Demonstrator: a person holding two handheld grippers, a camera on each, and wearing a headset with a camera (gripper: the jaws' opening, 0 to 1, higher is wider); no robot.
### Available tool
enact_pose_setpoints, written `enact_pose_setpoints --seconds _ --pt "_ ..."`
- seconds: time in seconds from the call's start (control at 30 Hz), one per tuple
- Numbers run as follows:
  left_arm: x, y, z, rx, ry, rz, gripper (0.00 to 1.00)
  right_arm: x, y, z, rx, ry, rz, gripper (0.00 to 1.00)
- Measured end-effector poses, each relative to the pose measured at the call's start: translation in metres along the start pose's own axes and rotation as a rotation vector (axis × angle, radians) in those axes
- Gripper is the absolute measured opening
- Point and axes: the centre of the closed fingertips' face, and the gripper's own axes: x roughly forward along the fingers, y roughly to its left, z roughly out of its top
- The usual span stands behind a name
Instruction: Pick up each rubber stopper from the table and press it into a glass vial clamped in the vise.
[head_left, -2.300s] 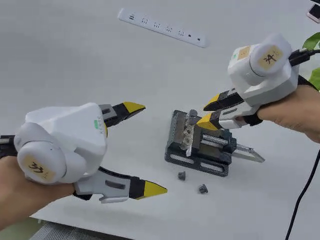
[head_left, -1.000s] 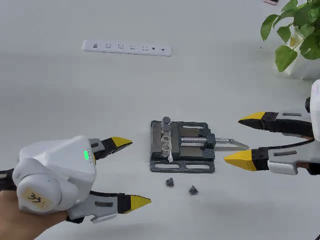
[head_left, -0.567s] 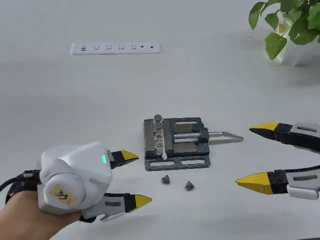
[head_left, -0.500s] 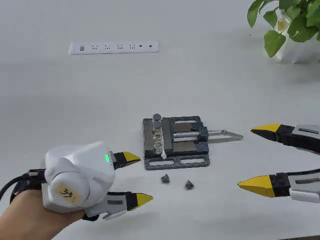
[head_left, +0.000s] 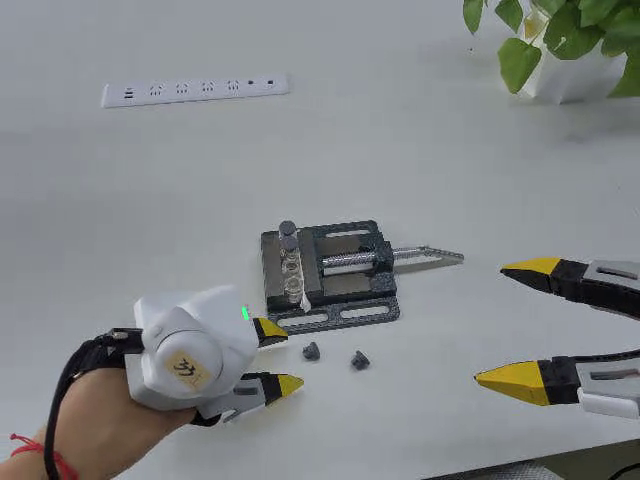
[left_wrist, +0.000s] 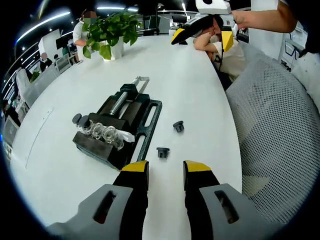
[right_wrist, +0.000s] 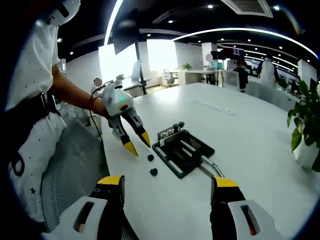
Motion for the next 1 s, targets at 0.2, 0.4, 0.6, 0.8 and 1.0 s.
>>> enact_pose_setpoints --seconds 0.2,0.4,0.6,0.8,1.0 --pt "0.010 -0.001 -0.003 0.007 0.022 -0.011 0.19 -0.002 -0.001 -0.003 0.010 0.005 -0.005 0.67" --pt "0.016 0.001 -0.002 -0.002 0.024 -0.011 0.15 -0.005 -0.006 -0.006 0.019 0.001 -0.013 0.67" --pt "0.019 0.002 -0.003 -0.001 0.027 -0.012 0.13 -0.005 -0.006 -0.006 0.021 0.005 -0.018 0.66" --pt "0.022 0.002 -0.004 -0.002 0.034 -0.013 0.09 -0.005 -0.006 -0.006 0.027 0.009 -0.019 0.65" --pt "0.022 0.002 -0.002 -0.007 0.032 -0.012 0.07 -0.004 -0.006 -0.005 0.030 0.010 -0.018 0.65"
